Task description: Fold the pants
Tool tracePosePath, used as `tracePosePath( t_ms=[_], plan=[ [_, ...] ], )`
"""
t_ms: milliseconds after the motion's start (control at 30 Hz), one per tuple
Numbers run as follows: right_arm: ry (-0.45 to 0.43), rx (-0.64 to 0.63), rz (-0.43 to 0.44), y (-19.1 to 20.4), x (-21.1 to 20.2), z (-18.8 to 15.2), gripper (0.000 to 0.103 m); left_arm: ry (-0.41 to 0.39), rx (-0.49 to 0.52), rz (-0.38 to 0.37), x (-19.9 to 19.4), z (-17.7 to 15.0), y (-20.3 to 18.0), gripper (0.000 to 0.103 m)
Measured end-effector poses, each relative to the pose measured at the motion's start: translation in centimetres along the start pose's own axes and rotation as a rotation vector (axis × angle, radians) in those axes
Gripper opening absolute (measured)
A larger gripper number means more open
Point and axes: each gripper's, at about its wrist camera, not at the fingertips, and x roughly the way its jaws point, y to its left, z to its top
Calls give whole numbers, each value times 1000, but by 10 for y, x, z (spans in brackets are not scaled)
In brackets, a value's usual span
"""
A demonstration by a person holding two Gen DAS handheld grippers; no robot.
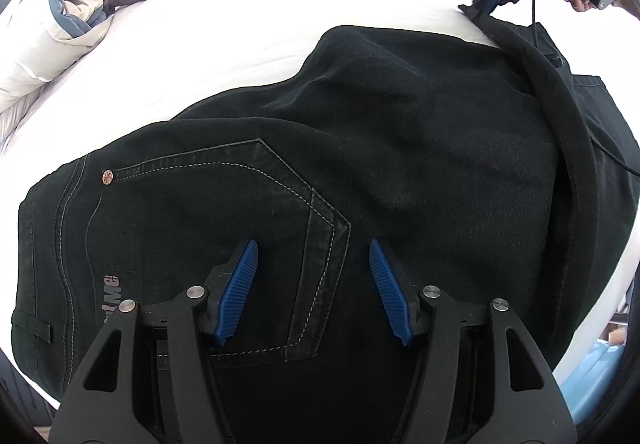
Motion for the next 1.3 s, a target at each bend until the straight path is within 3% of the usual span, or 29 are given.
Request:
tracePosePath(
  t_ms=[167,233,367,500,667,767,967,1300],
  plan=[
    [-82,-44,16,-7,-19,-16,4,4,-1,2,-1,-2,-1,57],
    [-137,-43,64,-9,-37,-32,3,8,-2,5,-2,-1,-3,57],
    [-292,2,147,-57,-77,-69,3,16,0,9,-2,1,-5,57],
    [-441,83,180,-109,-109,-143,3,33,6,21,-2,6,-10,57],
    [-540,245,213,-166,-110,-238,2,56,9,31,1,12,-14,57],
    [-561,385,248,-200,-83,-294,2,71,10,43,3,17,-17,57],
    [-532,524,293,-215,-37,-354,2,107,7,69,6,27,-24,57],
    [-514,613,390,-227,-16,-381,2,130,-12,85,10,38,-26,57]
  ],
)
